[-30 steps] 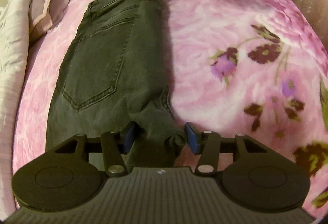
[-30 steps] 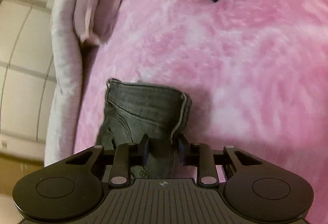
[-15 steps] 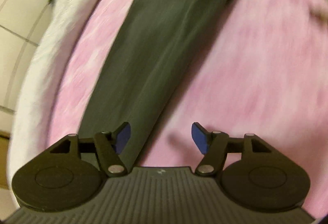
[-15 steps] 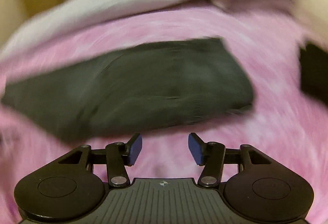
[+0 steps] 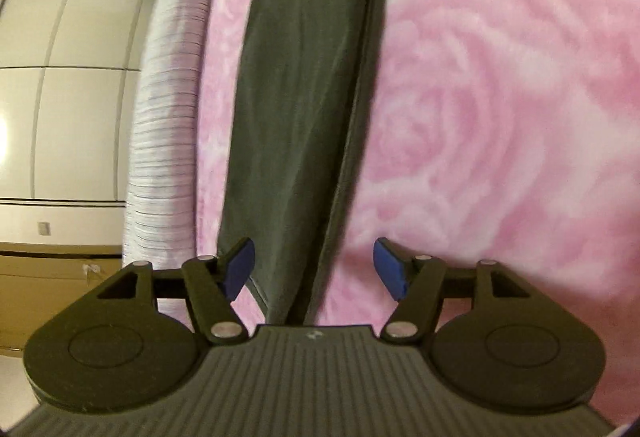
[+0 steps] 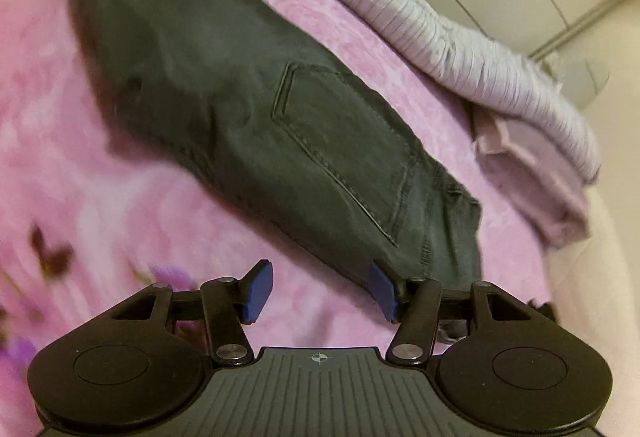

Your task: Fold clothes

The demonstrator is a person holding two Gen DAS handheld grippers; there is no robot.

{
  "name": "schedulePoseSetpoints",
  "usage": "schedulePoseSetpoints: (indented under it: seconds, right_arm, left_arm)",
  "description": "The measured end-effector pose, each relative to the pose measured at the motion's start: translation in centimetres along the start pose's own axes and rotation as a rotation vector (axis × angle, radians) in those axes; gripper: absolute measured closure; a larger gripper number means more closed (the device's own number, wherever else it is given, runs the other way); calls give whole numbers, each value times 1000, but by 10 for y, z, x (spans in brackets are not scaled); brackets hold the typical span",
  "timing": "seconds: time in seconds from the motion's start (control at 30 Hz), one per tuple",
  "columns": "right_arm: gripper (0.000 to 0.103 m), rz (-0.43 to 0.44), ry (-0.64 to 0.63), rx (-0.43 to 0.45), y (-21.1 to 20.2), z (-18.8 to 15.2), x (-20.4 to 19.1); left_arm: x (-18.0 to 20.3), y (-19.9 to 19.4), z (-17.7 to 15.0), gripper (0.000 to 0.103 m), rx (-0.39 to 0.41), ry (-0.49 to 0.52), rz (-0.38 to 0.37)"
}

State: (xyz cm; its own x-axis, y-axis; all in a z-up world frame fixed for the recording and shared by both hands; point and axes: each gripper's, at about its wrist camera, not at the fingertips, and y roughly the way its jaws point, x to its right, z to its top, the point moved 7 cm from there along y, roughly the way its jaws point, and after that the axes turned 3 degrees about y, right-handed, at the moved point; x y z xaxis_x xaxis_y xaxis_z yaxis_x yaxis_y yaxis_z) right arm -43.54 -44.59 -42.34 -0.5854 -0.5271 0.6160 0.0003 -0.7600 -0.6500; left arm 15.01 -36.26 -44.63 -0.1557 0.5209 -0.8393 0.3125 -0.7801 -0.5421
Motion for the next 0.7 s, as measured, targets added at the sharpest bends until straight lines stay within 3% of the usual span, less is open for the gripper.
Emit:
schedulePoseSetpoints:
  seconds: [0.3, 0.5, 0.7]
  right_arm:
    - [38, -152, -268, 137, 21, -37, 1]
    - [36, -217, -370, 172, 38, -47, 14]
    - [36, -214, -497, 150, 56, -51, 23]
  left_arm:
    - [-8, 38, 8, 61, 6, 44, 145]
    - [-2, 41, 11, 77, 5, 56, 167]
    - [-3, 53, 12, 94, -22, -2, 161]
